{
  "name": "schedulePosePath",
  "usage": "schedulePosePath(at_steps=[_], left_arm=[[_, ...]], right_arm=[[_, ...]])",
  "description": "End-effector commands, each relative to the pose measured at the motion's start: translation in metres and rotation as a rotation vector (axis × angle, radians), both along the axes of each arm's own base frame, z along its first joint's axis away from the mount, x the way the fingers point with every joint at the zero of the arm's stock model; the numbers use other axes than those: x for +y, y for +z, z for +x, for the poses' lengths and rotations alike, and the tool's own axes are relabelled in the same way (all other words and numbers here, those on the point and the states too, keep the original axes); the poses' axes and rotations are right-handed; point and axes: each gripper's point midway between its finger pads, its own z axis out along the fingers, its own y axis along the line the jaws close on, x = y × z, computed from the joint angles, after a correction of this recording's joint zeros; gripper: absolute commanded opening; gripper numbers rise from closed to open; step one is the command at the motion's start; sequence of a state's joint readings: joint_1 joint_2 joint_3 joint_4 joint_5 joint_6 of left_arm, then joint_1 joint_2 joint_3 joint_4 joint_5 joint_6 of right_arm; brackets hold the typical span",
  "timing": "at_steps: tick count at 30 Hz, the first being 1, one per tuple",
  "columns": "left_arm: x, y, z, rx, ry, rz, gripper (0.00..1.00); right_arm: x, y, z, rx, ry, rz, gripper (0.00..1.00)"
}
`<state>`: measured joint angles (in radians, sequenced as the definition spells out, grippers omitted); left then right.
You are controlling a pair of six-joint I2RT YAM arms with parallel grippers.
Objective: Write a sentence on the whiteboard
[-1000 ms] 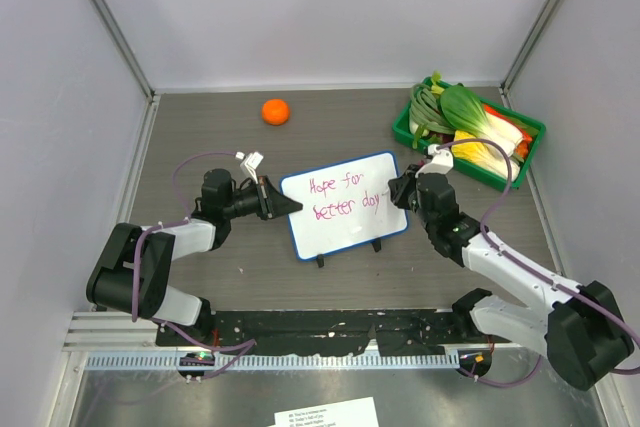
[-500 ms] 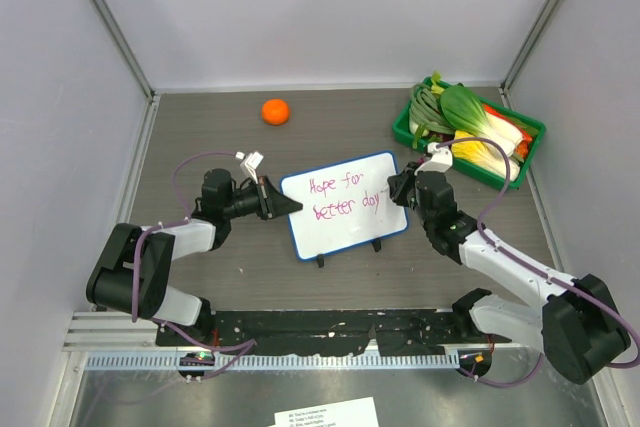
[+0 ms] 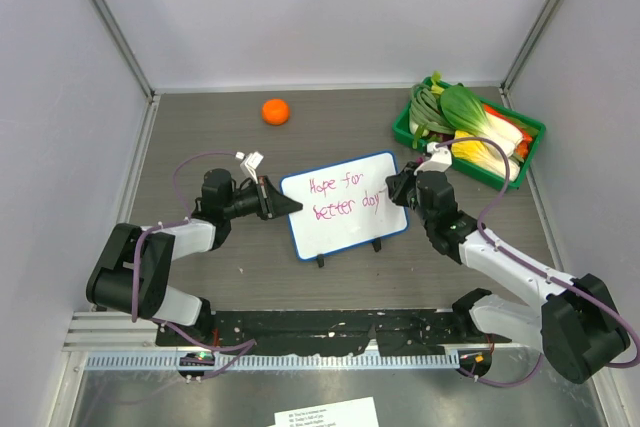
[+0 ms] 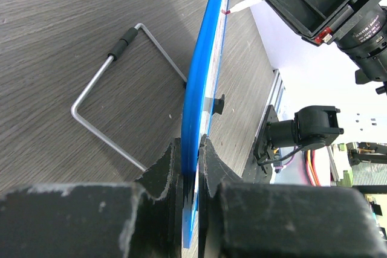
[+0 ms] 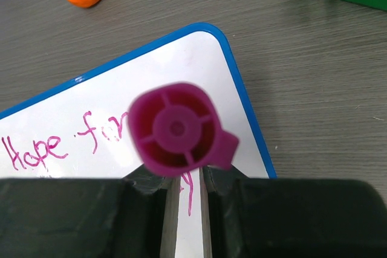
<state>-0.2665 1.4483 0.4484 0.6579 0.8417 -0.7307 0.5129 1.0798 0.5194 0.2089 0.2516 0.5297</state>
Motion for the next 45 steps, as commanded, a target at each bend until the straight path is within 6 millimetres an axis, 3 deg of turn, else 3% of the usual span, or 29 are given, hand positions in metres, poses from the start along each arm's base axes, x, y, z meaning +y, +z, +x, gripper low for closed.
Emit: schedulePosePath(at_steps=[1, 16, 24, 36, 45], left_arm=[[0.019, -0.055, -0.002, 0.076, 0.088, 0.182, 0.00], [0.019, -0.054, -0.002, 0.073, 0.088, 0.181, 0.00], [0.019, -0.055, -0.002, 0.077, 0.089, 0.182, 0.00], [0.019, -0.054, -0.002, 0.073, 0.090, 0.182, 0.00], [0.019, -0.054, -0.001, 0.072, 0.089, 0.183, 0.00]], right_arm=[[0.002, -0.003, -0.005, 0.004, 0.019, 0.020, 0.01], [-0.014, -0.017, -0.016, 0.031, -0.018, -0.032, 0.00], [-0.012, -0.016, -0.021, 0.035, 0.009, -0.032, 0.01], [0.006, -0.006, -0.019, 0.019, 0.057, 0.066, 0.01], [0.011, 0.023, -0.011, -0.048, 0.050, 0.132, 0.01]])
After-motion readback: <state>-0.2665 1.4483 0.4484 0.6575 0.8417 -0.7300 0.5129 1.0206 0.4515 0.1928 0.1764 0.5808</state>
